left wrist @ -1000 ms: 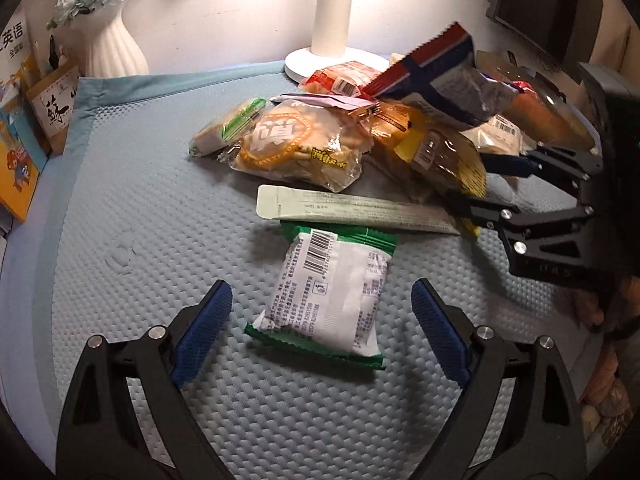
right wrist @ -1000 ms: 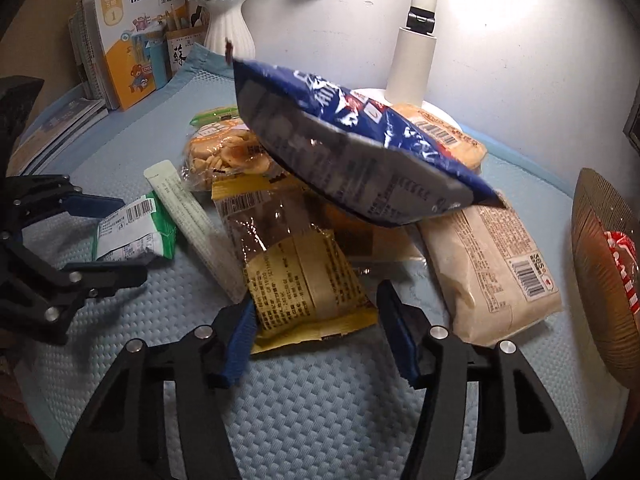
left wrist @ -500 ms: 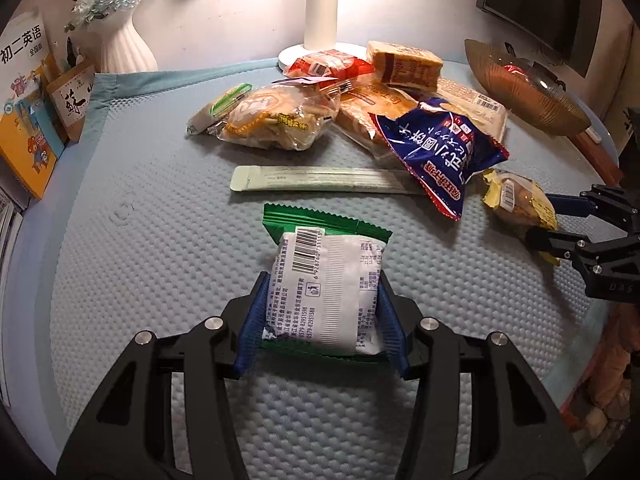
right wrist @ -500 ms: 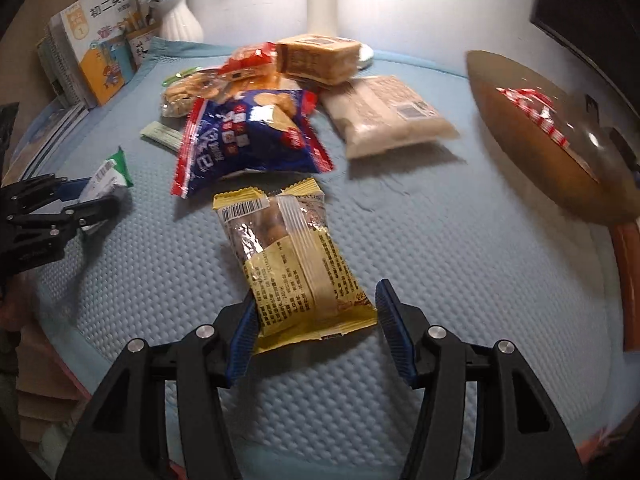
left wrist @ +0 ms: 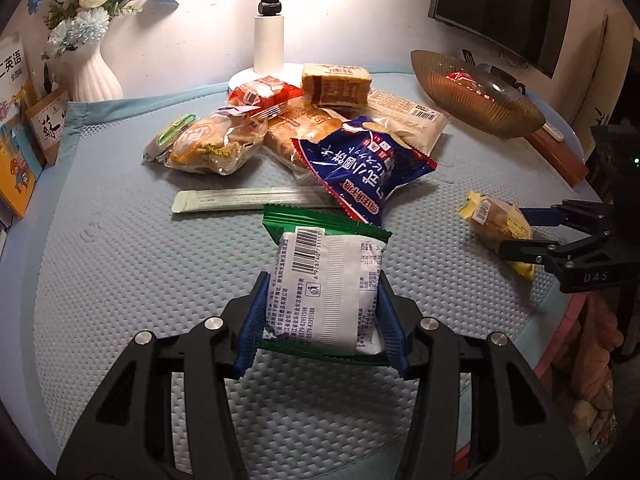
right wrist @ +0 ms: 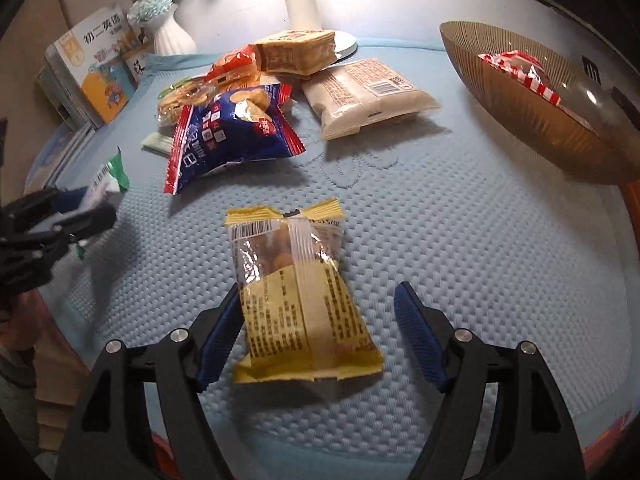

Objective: Organize snacks
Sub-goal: 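Carry both packets into the brown glass bowl and open both tools, then move both open tools back toward the snack pile, then grasp the blue cookie bag with the right tool while the left tool grasps the long pale stick packet, then carry the cookie bag and stick packet into the brown glass bowl, open both tools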

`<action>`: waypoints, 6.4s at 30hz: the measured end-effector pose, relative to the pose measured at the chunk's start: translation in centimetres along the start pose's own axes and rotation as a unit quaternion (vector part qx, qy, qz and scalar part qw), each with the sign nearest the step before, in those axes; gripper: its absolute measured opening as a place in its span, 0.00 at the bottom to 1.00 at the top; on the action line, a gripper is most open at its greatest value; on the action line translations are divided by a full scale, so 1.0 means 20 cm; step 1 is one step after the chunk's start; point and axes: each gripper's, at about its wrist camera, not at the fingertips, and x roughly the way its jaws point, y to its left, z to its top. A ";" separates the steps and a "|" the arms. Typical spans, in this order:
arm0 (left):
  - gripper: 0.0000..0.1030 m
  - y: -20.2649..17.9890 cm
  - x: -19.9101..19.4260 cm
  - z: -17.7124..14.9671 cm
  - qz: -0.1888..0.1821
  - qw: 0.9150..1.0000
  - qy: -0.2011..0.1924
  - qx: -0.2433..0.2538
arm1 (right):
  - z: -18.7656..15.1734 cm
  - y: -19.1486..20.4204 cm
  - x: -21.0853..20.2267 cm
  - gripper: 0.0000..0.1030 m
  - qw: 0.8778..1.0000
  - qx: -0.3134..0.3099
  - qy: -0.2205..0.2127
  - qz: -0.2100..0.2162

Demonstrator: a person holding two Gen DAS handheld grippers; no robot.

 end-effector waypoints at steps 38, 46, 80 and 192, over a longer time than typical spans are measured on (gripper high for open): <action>0.73 -1.12 0.66 1.24 -0.099 0.984 -0.027 0.147 | 0.55 -1.33 -0.34 0.45 0.959 0.235 -0.099 -0.127; 0.74 -0.78 0.39 1.14 -0.067 0.991 -0.065 0.098 | 0.42 -1.05 -0.43 0.47 0.965 0.215 -0.119 -0.087; 0.74 0.58 0.16 0.04 0.109 0.979 -0.009 -0.171 | 0.29 0.10 0.02 0.86 0.994 -0.002 -0.100 0.035; 0.17 -0.11 0.03 0.34 -0.011 0.998 -0.043 -0.037 | 0.08 -0.23 -0.51 0.52 0.989 0.059 -0.135 0.001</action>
